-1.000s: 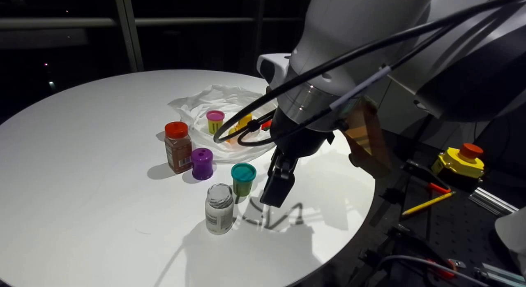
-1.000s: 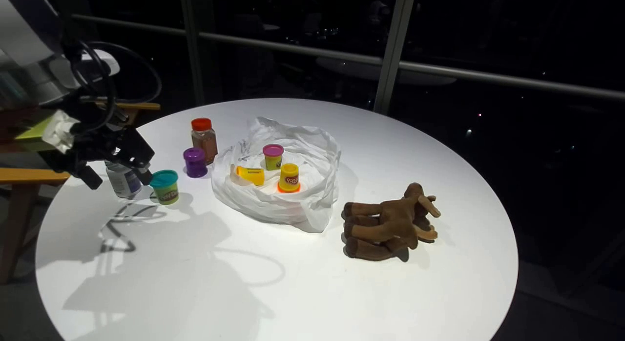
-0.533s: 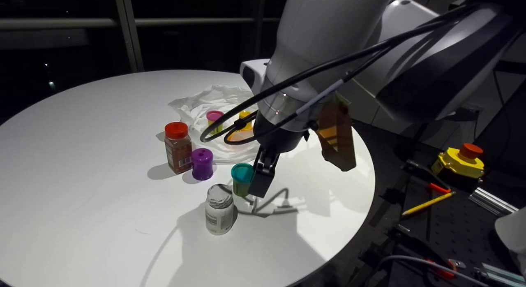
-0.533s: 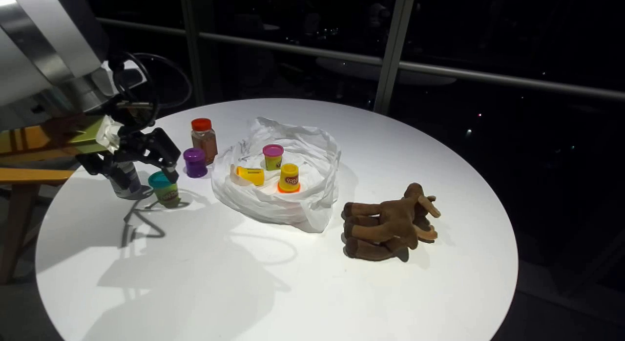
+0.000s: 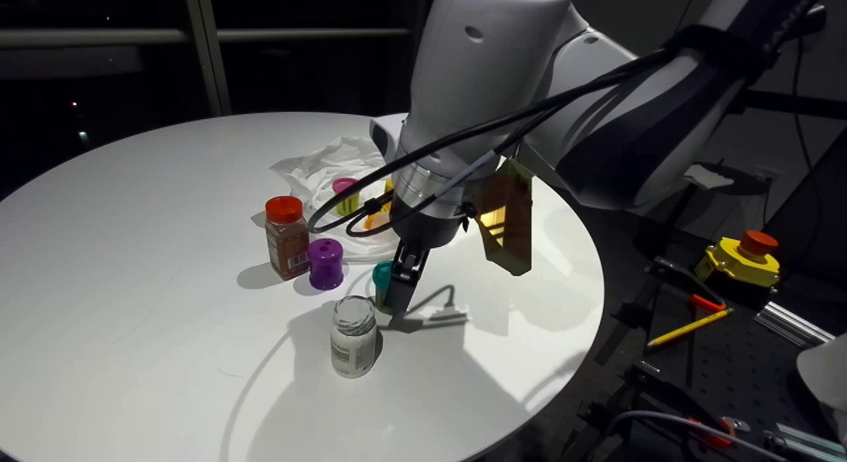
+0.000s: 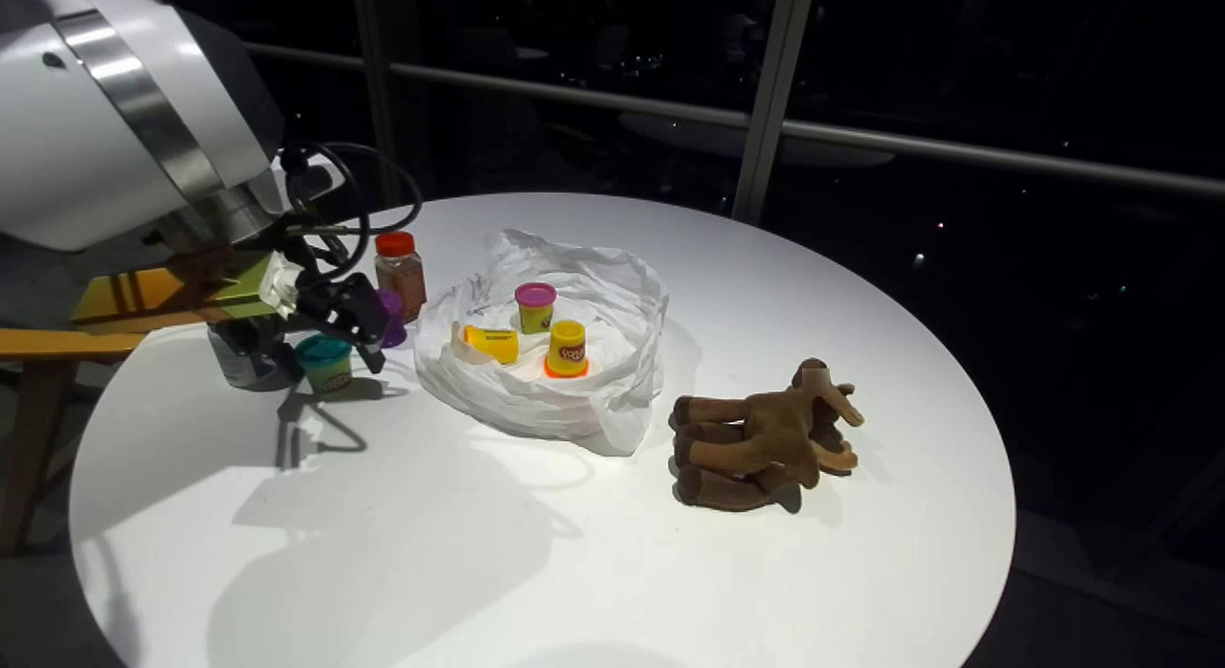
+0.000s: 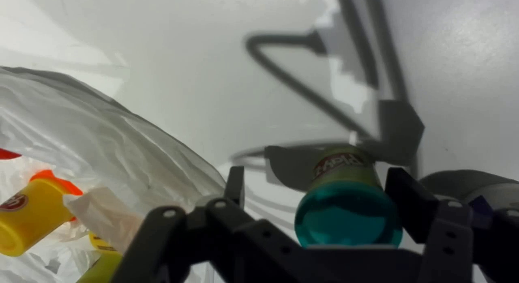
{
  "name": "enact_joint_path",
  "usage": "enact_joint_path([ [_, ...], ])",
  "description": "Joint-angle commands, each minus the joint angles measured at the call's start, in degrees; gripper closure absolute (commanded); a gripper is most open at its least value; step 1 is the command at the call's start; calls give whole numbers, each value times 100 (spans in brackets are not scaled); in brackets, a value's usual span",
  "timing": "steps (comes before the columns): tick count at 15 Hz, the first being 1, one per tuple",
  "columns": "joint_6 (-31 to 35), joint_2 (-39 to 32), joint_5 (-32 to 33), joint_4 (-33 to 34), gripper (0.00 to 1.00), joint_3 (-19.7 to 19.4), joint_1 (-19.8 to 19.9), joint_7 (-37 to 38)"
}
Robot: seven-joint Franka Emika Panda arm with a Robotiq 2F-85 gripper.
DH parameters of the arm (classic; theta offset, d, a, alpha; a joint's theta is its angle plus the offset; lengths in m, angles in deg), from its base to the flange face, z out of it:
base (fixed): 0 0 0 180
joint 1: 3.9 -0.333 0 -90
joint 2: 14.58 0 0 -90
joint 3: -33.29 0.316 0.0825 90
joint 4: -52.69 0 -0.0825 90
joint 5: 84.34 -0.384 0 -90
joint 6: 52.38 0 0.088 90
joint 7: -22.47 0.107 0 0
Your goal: Pick up the objects from the table and put them on the plastic
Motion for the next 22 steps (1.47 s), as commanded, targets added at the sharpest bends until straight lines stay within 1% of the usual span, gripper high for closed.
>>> enact_joint_path([
  [1,159,40,90,96,44,-60,42,8],
  [2,162,56,123,101,54,-81,23,41],
  [4,158,96,111,83,71,-84,19,32],
  [5,80,180,72,46,77,-69,17,25],
  [6,-78,263,37,43,77,-84,-15,69],
  [8,-559,490,-271,79,77,-28,35,65],
  [11,-1207,962,-680,245,77,-101,119,117],
  [12,-1324,1059,-801,365,77,-149,183,152],
  [14,-1354,1127,-1118,625,77,-236,370,147],
  [17,-1242,928,-1483,1103,77,-448,655,284],
  [18,-1239,784,-1545,1283,77,-349,919,377],
  [19,-1220,632,-1646,1439,77,-404,1004,465],
  [22,-1137,71,-2300,1862,77,-365,1352,190],
])
